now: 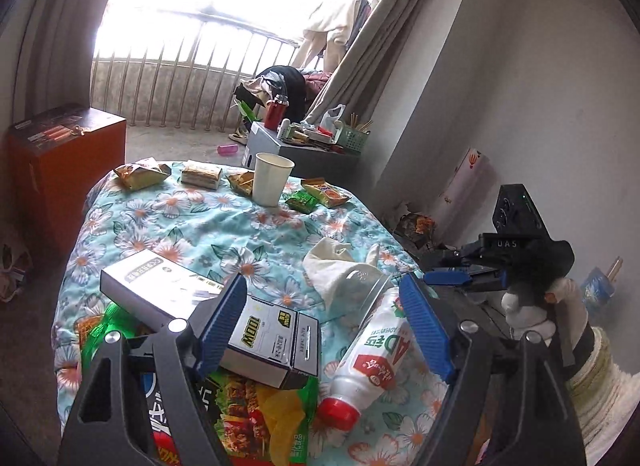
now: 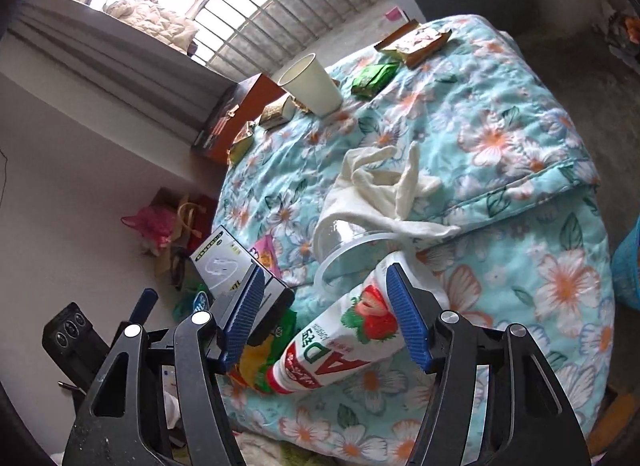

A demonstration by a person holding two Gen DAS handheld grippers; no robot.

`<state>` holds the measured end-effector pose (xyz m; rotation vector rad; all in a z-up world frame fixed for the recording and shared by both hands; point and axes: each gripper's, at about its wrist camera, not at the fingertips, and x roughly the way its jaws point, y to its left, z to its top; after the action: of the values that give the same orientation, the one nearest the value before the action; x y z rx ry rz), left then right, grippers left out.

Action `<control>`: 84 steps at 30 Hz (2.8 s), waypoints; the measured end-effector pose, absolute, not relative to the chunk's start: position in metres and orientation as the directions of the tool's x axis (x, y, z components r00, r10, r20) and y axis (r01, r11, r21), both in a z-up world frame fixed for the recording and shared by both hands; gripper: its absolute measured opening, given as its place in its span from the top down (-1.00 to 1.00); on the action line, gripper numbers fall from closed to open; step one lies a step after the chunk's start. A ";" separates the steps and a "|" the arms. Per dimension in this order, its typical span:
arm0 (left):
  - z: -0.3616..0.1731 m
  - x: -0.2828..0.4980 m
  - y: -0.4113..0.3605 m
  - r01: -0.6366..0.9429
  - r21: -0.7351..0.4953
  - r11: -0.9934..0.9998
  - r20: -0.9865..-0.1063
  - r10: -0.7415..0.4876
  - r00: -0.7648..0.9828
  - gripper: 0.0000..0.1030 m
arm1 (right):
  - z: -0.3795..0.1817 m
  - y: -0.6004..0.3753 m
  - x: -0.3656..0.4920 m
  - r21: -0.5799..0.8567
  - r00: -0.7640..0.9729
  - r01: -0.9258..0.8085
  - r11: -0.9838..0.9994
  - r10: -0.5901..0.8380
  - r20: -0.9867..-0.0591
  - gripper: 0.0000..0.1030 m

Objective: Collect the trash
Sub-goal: 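Move the right tool to the clear plastic bowl and close on its rim, then lift the clear bowl with the right tool while the left tool grasps the white cloth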

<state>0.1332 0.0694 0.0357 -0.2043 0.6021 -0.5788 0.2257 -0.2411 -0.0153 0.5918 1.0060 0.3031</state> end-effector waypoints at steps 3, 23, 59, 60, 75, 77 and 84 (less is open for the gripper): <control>0.031 0.133 0.073 0.462 -0.342 0.818 -0.474 -0.575 0.667 -0.48 | -0.024 -0.230 0.240 0.605 0.487 0.073 0.793 0.502 -0.715 0.04; 0.025 0.155 0.063 0.516 -0.375 0.770 -0.519 -0.636 0.572 -0.48 | -0.021 -0.184 0.290 0.550 0.424 0.052 0.834 0.480 -0.768 0.90; -0.009 0.097 0.000 0.614 -0.365 0.700 -0.625 -0.673 0.395 -0.48 | -0.035 -0.224 0.153 0.458 0.416 0.084 0.885 0.387 -0.823 0.09; -0.009 0.098 -0.001 0.611 -0.376 0.697 -0.624 -0.678 0.389 -0.48 | -0.031 -0.225 0.150 0.460 0.432 0.076 0.885 0.387 -0.815 0.08; -0.004 0.110 -0.033 0.640 -0.411 0.649 -0.604 -0.719 0.342 -0.48 | -0.036 -0.256 0.132 0.614 0.549 0.106 0.782 0.469 -0.692 0.03; -0.003 0.112 -0.035 0.636 -0.405 0.657 -0.609 -0.712 0.348 -0.48 | -0.042 -0.257 0.133 0.613 0.547 0.126 0.780 0.461 -0.699 0.11; 0.010 0.152 -0.039 0.583 -0.357 0.730 -0.637 -0.647 0.419 -0.24 | -0.060 -0.268 0.128 0.637 0.552 0.188 0.748 0.455 -0.698 0.86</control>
<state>0.1517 -0.0393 0.0101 -0.0850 0.8366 -0.7722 0.1278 -0.2684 -0.0597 0.7380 0.9954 0.1762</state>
